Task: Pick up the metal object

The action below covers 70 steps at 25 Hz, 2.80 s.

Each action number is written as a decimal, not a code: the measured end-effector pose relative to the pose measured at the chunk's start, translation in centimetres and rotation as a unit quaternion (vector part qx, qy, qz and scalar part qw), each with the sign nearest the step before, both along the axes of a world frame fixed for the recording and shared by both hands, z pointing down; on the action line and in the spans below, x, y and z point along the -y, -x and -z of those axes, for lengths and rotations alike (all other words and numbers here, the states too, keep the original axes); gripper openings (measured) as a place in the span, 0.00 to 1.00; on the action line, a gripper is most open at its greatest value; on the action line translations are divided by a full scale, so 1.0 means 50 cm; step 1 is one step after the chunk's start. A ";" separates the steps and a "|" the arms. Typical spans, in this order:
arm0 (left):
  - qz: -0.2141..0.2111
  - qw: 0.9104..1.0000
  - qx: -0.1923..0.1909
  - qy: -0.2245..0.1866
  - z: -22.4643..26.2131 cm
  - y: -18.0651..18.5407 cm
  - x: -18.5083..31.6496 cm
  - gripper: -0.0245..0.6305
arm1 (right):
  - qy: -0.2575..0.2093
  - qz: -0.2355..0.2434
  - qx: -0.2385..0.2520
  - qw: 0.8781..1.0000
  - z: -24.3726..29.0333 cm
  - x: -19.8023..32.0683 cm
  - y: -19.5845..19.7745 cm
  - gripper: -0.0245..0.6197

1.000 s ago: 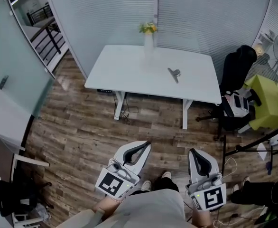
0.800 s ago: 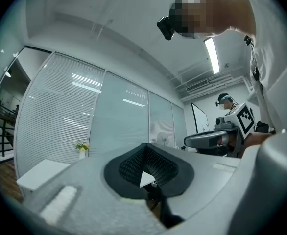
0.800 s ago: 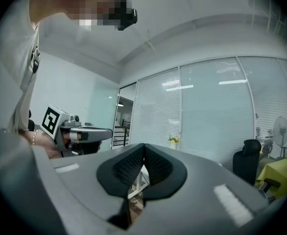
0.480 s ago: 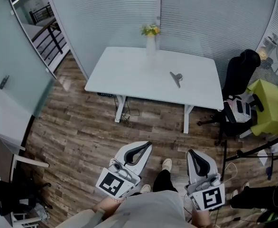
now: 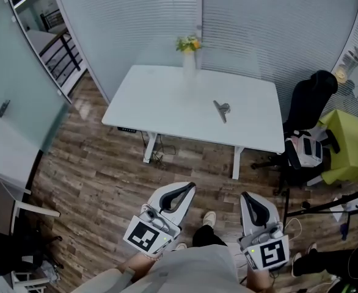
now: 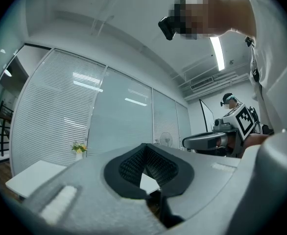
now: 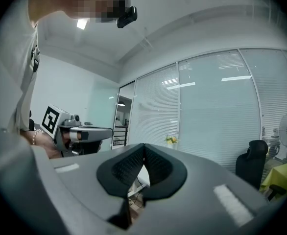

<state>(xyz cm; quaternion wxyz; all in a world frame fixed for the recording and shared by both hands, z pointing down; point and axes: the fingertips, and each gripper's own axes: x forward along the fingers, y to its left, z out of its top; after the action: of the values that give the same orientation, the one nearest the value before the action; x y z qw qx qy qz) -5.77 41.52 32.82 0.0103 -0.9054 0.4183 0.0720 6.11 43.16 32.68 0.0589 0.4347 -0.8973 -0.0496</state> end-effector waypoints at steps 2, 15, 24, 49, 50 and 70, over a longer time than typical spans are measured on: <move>0.003 1.000 0.003 -0.003 0.008 -0.020 0.027 0.04 | 0.000 0.002 0.001 1.000 0.007 0.028 -0.023 0.05; 0.022 1.000 0.004 0.004 0.015 -0.123 0.186 0.04 | 0.011 0.025 0.002 1.000 0.002 0.193 -0.123 0.05; 0.032 0.999 0.012 0.011 0.001 -0.183 0.273 0.04 | 0.018 0.038 0.000 0.999 -0.010 0.284 -0.183 0.05; 0.017 1.000 0.006 0.015 -0.019 -0.207 0.559 0.04 | 0.024 0.027 -0.002 0.999 -0.033 0.562 -0.195 0.05; 0.016 1.000 0.006 0.014 -0.018 -0.206 0.576 0.04 | 0.024 0.026 -0.002 0.999 -0.034 0.577 -0.193 0.05; -0.016 1.000 -0.003 0.026 -0.025 -0.103 0.916 0.04 | 0.025 0.001 -0.012 1.000 -0.024 0.905 -0.079 0.05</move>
<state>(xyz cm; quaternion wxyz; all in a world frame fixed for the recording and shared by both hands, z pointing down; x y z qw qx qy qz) -0.63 -4.26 34.05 -0.0161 -0.9117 0.4056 0.0640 10.04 -2.12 33.90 0.0801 0.4311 -0.8982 -0.0321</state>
